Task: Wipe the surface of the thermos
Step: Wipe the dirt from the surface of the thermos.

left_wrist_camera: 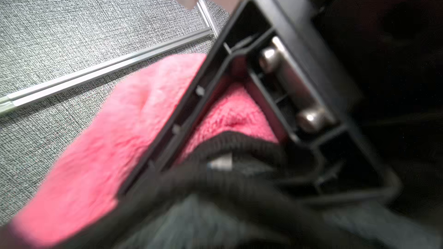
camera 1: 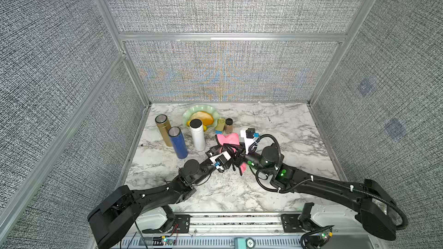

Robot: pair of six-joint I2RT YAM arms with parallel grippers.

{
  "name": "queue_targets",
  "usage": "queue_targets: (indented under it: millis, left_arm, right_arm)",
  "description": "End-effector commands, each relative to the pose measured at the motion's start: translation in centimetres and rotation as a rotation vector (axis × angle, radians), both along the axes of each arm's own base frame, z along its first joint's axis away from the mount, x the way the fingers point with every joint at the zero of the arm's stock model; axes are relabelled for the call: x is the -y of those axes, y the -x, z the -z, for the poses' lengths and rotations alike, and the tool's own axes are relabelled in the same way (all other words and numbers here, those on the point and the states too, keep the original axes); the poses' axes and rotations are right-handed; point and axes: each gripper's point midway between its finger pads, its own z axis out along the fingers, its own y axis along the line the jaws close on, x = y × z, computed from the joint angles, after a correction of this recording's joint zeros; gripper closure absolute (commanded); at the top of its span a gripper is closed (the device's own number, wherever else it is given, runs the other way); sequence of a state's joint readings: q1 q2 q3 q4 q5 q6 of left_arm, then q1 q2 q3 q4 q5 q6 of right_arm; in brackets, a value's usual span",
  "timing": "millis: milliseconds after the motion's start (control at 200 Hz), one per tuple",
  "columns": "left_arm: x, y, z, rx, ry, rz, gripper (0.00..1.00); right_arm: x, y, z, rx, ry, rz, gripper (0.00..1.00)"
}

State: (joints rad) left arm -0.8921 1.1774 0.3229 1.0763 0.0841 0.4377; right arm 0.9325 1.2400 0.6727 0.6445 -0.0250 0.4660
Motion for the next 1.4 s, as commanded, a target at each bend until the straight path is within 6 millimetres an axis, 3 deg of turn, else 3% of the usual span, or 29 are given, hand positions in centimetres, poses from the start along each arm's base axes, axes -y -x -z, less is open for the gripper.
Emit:
queue_targets:
  millis: [0, 60, 200, 290, 365, 510, 575, 730, 835, 920, 1051, 1201, 1276, 1396]
  left_arm:
    - [-1.3, 4.1, -10.0, 0.299, 0.302, 0.123, 1.00]
    - [-1.2, 3.9, -10.0, 0.294, 0.304, 0.124, 1.00]
    - [-1.0, 3.8, -10.0, 0.289, 0.310, 0.129, 1.00]
    - [-0.9, 4.0, -9.9, 0.289, 0.308, 0.138, 1.00]
    - [-1.0, 4.1, -9.8, 0.290, 0.307, 0.141, 1.00]
    - [-1.0, 4.3, -9.9, 0.299, 0.305, 0.145, 1.00]
    - [-1.0, 4.4, -9.9, 0.299, 0.305, 0.150, 1.00]
    - [-0.9, 4.3, -9.9, 0.296, 0.305, 0.154, 1.00]
    - [-1.1, 4.5, -9.9, 0.298, 0.308, 0.154, 1.00]
    - [-1.3, 4.7, -9.9, 0.302, 0.310, 0.157, 1.00]
    - [-1.4, 4.8, -10.1, 0.308, 0.314, 0.158, 1.00]
    - [-1.7, 4.9, -10.3, 0.307, 0.332, 0.152, 1.00]
    - [-2.7, 4.4, -10.8, 0.281, 0.387, 0.109, 1.00]
    - [-6.5, 4.1, -12.5, 0.239, 0.586, 0.025, 1.00]
  right_arm:
    - [2.7, -1.7, 6.3, -0.177, 0.143, 0.090, 1.00]
    - [2.6, -1.4, 6.5, -0.166, 0.147, 0.076, 1.00]
    - [-0.2, 1.6, 6.3, -0.107, 0.193, -0.017, 1.00]
    - [-1.0, 2.3, 6.3, -0.112, 0.183, -0.048, 1.00]
    - [-0.6, 1.6, 6.3, -0.119, 0.172, -0.026, 1.00]
    - [2.3, -1.5, 6.9, -0.183, 0.134, 0.070, 1.00]
    - [2.5, -1.5, 6.8, -0.178, 0.120, 0.061, 1.00]
    - [-0.8, 1.8, 6.3, -0.092, 0.189, -0.020, 1.00]
    - [-1.6, 2.3, 6.3, -0.105, 0.174, -0.058, 1.00]
    - [-0.8, 1.0, 6.2, -0.119, 0.154, -0.027, 1.00]
    - [2.1, -2.1, 7.0, -0.191, 0.111, 0.058, 1.00]
    - [3.0, -2.0, 7.7, -0.181, 0.130, 0.090, 1.00]
    - [4.0, -2.3, 8.4, -0.190, 0.142, 0.136, 1.00]
    - [6.2, -4.0, 9.4, -0.200, 0.112, 0.217, 1.00]
